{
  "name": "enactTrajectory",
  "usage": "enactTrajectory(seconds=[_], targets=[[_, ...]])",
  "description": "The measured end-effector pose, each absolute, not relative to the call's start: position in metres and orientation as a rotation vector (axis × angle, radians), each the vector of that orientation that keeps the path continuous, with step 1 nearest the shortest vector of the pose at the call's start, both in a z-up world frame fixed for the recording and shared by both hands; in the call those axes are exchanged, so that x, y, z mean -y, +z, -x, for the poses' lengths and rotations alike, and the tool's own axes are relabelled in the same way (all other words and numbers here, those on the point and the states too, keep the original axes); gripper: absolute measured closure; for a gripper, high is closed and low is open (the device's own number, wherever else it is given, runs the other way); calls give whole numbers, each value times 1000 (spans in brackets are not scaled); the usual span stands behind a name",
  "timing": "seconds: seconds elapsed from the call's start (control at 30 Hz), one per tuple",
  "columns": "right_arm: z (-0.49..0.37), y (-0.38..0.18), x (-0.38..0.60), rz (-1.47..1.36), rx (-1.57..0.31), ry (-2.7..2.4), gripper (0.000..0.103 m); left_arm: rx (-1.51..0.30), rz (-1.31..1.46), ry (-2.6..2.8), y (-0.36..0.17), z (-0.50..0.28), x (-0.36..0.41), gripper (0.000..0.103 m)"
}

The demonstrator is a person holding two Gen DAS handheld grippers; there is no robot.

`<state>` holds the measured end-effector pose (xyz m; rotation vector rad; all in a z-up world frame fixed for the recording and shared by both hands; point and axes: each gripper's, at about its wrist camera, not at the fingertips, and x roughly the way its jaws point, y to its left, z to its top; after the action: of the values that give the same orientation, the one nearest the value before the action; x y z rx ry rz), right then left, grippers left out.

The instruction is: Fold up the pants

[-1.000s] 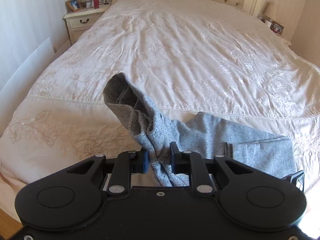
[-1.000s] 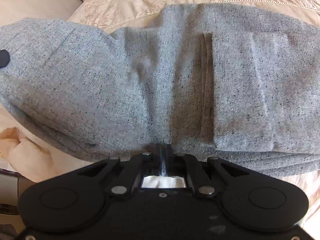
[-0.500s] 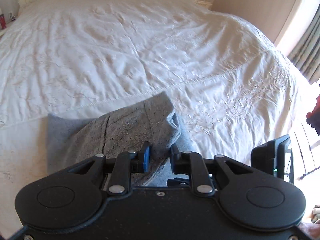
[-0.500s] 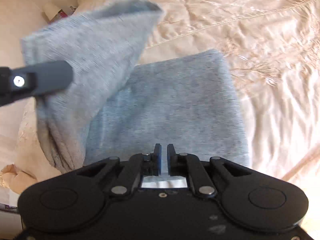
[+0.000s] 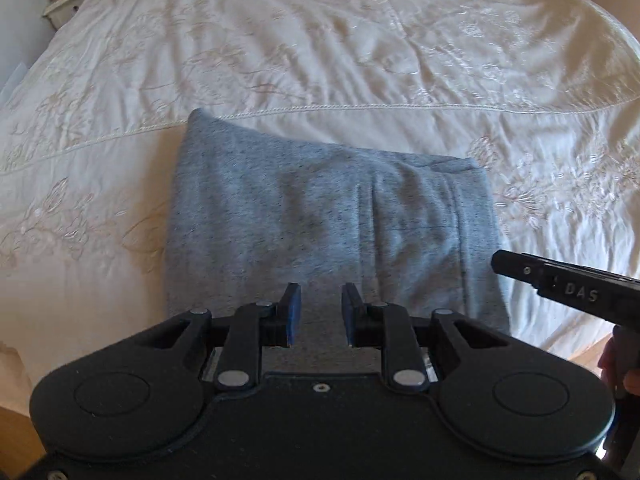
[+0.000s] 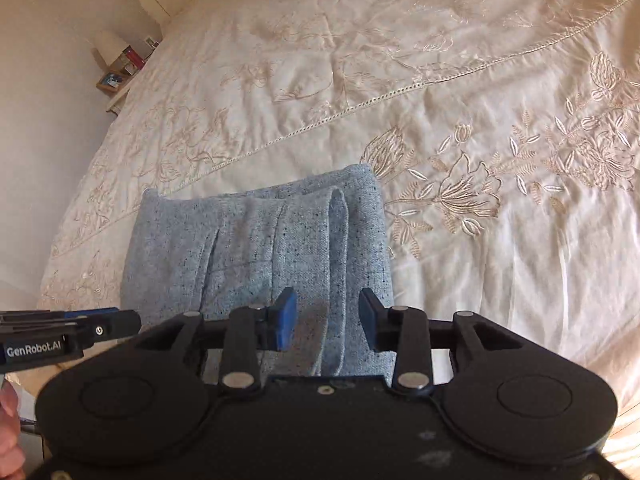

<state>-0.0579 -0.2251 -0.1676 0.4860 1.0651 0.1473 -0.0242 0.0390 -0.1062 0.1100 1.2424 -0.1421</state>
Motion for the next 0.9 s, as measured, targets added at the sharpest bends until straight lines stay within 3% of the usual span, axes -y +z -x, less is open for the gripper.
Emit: enactTrajectory(seconds=[0.33,0.4,0.43,0.47,0.57,0.67,0.73,0.8,0.9], targets=[[18,-219,215,-549,-1216,190,60,-1318,3,125,-114,43,-117,72],[15,-217,216,-593,-1224,240,71,-1327,20,142,-116,44,-122,72],[14,-214,215,-604,-1219,259,96,-1332,33,146,-117,44,-124,72],[14,-206,211,-578,-1208,265,97,-1336,42,143,-118,43,-126,72],[18,-173,200,-447,-1129,283,98,-1334,55,122,-117,40,-127,68],[24,-137,197,-328,-1033,268,99,-1294,54,95,-108,34,-126,55],[25,-130,200,-283,-1018,237,99,-1267,34,76,-105,28,-123,45],[21,-143,205,-273,-1063,221,98,-1255,4,51,-106,21,-119,44],[18,-169,207,-261,-1141,208,84,-1271,-41,15,-114,7,-113,44]])
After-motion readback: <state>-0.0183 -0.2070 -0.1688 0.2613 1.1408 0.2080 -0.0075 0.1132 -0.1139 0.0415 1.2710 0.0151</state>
